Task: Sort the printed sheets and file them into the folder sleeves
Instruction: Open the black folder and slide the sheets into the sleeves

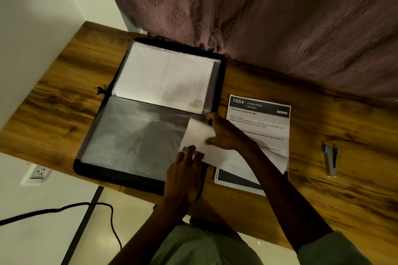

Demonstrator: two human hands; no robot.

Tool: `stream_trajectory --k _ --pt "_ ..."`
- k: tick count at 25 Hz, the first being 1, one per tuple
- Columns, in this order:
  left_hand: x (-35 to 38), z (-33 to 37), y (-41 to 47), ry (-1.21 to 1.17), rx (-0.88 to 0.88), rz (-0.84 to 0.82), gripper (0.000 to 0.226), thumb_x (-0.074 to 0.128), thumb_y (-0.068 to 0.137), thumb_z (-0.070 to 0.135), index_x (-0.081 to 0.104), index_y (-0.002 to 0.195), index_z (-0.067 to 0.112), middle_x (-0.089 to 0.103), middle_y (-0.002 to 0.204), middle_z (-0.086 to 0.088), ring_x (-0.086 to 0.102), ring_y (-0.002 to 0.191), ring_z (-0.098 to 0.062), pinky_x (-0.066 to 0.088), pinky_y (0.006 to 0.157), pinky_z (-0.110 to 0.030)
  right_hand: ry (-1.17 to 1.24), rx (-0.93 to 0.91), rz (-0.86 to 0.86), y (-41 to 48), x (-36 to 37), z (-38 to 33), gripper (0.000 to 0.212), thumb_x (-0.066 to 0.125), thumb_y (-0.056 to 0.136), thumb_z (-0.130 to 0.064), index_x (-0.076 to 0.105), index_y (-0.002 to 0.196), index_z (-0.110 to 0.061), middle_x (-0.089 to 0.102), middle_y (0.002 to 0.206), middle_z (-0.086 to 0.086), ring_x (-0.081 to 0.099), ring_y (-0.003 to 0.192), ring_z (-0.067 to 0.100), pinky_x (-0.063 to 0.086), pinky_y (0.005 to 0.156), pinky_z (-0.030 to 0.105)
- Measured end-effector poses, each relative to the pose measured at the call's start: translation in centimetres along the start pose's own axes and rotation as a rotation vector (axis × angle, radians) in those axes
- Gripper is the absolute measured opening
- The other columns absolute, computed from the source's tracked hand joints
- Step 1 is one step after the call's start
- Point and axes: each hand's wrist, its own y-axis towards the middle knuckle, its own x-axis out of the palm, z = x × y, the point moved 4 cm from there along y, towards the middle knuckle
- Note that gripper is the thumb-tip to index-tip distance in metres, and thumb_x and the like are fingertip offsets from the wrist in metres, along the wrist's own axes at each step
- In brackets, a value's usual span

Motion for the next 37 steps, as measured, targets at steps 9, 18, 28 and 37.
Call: stream_trajectory --k 9,18,28,37 --pt "0.6 -0.6 0.2 -0.018 0.010 -0.013 0.057 0.044 0.103 0.037 0.024 0.155 0.023 0.015 0.159 -0.002 0.033 0.137 -0.021 0.046 0.099 -0.031 -0.172 -0.098 0.279 -3.3 0.1 2.1 0.091 0.066 0.076 -0.067 0.032 0.147 -0.020 0.040 0.145 0.005 0.037 0.134 0.025 0.029 0.110 0.041" --pt "0.9 -0.8 0.3 -0.038 0.011 -0.010 0.060 0.047 0.100 0.031 0.026 0.155 0.019 0.019 0.157 -0.003 0.036 0.137 -0.024 0.049 0.097 -0.032 -0.431 -0.201 0.398 -6.2 1.6 5.5 0.085 0.080 0.071 -0.049 0.048 0.138 -0.008 0.053 0.136 0.015 0.049 0.126 0.036 0.043 0.104 0.056" --pt "1.5 -1.5 0.6 0.033 -0.004 -0.075 0.063 0.055 0.097 0.031 0.028 0.153 0.016 0.022 0.153 -0.007 0.033 0.136 -0.026 0.053 0.093 -0.032 -0.415 -0.211 0.353 -2.0 4.2 -1.3 0.072 0.068 0.081 -0.051 0.048 0.134 -0.007 0.054 0.131 0.014 0.051 0.120 0.034 0.043 0.100 0.047" --pt "1.8 -2.1 0.5 -0.007 -0.015 0.000 0.073 0.064 0.091 0.042 0.033 0.150 0.011 0.022 0.155 -0.009 0.036 0.137 -0.029 0.053 0.094 -0.032 -0.525 -0.423 0.793 -8.3 5.2 2.1 0.024 0.058 0.091 -0.024 0.064 0.108 -0.008 0.062 0.116 0.014 0.050 0.114 0.032 0.038 0.100 0.047"
